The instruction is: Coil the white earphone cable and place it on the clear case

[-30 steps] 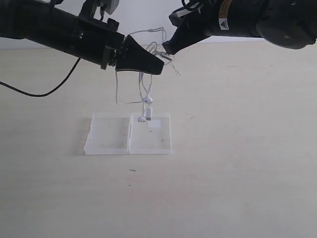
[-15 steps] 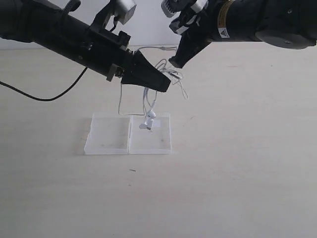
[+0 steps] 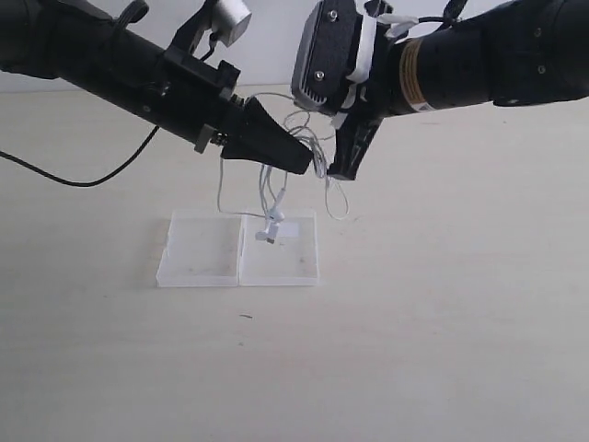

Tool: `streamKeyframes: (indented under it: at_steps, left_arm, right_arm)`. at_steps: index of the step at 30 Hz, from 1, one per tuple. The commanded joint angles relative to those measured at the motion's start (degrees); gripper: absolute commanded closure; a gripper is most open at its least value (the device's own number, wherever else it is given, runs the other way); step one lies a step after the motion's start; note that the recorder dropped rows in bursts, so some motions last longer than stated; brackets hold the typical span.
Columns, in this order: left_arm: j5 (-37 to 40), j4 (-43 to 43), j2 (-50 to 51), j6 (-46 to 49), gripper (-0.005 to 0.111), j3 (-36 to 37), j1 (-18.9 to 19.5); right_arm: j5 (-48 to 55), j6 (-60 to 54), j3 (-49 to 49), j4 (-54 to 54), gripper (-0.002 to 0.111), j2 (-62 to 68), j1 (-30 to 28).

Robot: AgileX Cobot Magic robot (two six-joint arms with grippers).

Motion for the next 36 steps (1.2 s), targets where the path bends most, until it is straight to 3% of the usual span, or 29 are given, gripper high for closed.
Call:
streamKeyframes:
  at_steps: [1, 10, 36]
  left_arm:
    - [0.26, -0.44, -0.53, 1.22, 0.107, 0.08, 1.01]
    - [0.26, -4.07, -0.53, 3.4, 0.107, 0.08, 4.58]
    - [0.26, -9.02, -0.53, 7.63, 0.107, 0.08, 4.59]
  right_arm:
    - [-6.14, 9.27, 0.06, -10.18, 0.108, -0.4, -0.32]
    - [-5.65, 11.35, 0.06, -10.18, 0.108, -1.33, -0.32]
    - [-9.57, 19.25, 0.06, -10.18, 0.108, -1.37, -0.32]
